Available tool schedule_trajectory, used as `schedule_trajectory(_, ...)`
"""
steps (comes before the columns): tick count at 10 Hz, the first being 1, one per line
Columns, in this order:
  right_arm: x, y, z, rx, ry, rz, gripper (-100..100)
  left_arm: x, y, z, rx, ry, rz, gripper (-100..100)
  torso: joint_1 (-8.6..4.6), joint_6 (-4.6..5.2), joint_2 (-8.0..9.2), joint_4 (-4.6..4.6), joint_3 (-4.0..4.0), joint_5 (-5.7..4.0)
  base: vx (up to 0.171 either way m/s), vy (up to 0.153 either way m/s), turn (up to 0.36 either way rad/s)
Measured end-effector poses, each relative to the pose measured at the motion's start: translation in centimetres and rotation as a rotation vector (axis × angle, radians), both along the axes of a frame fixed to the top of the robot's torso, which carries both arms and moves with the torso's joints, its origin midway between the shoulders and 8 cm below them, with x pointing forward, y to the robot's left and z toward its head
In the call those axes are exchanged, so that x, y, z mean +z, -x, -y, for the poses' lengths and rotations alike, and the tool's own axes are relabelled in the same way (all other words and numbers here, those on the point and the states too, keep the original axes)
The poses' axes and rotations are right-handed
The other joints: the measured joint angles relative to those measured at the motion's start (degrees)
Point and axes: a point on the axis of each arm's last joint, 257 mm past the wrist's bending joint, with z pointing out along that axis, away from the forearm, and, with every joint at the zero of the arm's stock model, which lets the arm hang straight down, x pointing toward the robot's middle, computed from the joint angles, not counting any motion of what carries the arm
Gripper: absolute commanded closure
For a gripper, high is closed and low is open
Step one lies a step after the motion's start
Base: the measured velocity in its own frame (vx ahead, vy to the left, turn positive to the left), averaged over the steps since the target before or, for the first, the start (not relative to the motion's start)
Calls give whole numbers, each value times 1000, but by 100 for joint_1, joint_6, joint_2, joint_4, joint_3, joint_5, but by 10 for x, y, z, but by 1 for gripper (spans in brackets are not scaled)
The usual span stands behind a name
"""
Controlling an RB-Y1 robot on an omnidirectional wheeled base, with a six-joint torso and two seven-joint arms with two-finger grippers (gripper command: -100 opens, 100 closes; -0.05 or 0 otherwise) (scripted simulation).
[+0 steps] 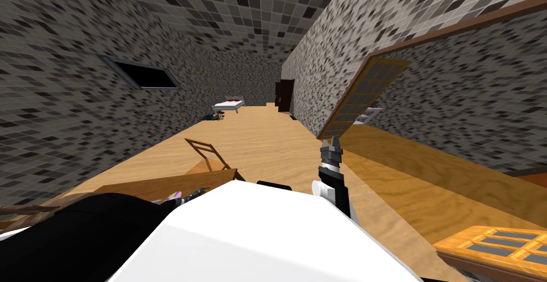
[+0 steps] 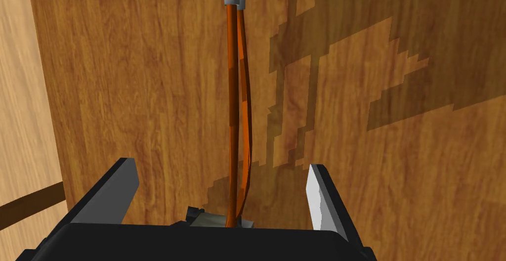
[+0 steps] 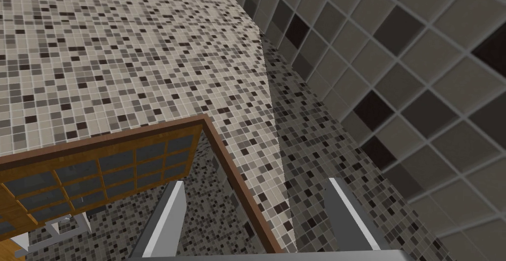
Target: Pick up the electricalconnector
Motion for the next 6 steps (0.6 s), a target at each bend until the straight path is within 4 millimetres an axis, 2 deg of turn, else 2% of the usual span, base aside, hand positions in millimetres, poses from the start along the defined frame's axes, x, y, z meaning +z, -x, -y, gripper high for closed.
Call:
schedule_trajectory(2, 0, 0, 0, 0, 0, 0, 0, -10, 4, 10, 1, -1, 2, -100, 9, 0, -9, -2, -6, 2, 31, 31, -8)
schedule_trajectory(3, 0, 0, 0, 0, 0, 0, 0, -11, 5, 10, -1, -2, 2, 100, 1, 0, -3, -1, -3, 0, 0, 0, 0)
schedule_trajectory(6, 0, 0, 0, 0, 0, 0, 0, -10, 5, 10, 0, -2, 1, 100, -6, 2, 4, 1, 2, -2, -1, 0, 4)
